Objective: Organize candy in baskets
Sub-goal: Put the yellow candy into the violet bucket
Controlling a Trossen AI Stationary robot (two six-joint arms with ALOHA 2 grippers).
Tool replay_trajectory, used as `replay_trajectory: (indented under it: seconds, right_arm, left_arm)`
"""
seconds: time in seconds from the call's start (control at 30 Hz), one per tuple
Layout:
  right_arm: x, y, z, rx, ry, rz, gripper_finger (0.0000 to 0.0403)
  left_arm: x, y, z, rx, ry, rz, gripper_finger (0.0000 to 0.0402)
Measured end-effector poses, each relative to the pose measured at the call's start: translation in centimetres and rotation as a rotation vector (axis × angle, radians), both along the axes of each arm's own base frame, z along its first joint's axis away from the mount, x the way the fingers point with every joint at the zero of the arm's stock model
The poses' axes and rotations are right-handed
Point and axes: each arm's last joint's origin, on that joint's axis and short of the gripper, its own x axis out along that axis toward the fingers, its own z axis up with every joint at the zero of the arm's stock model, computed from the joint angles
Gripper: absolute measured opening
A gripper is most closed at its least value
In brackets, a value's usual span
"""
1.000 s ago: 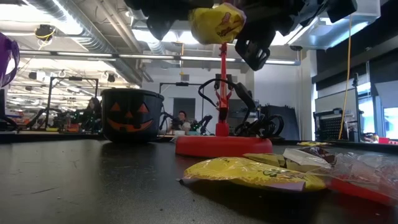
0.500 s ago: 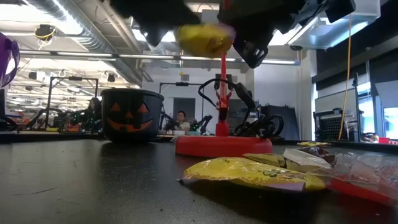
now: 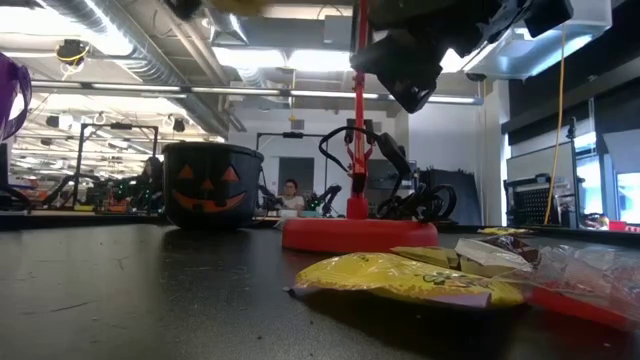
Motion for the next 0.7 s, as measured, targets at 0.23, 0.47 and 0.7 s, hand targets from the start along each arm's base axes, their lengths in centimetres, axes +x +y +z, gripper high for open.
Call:
replay_trajectory:
  seconds: [0.23, 0.47, 0.7]
  right_arm:
    - [-0.1, 0.0, -0.2, -0.008, 0.025, 0.0, 0.0159]
    - [-0.1, 0.0, -0.2, -0.009, 0.024, -0.002, 0.0159]
    - [-0.1, -0.1, -0.2, -0.012, 0.022, -0.009, 0.0159]
  left_arm:
    - [-5.4, -0.3, 2.1, -0.147, 0.112, 0.069, 0.0]
    - [-9.0, -1.8, 1.7, -0.296, 0.274, 0.142, 0.0]
    - [-11.6, -3.2, 1.3, -0.296, 0.299, 0.182, 0.0]
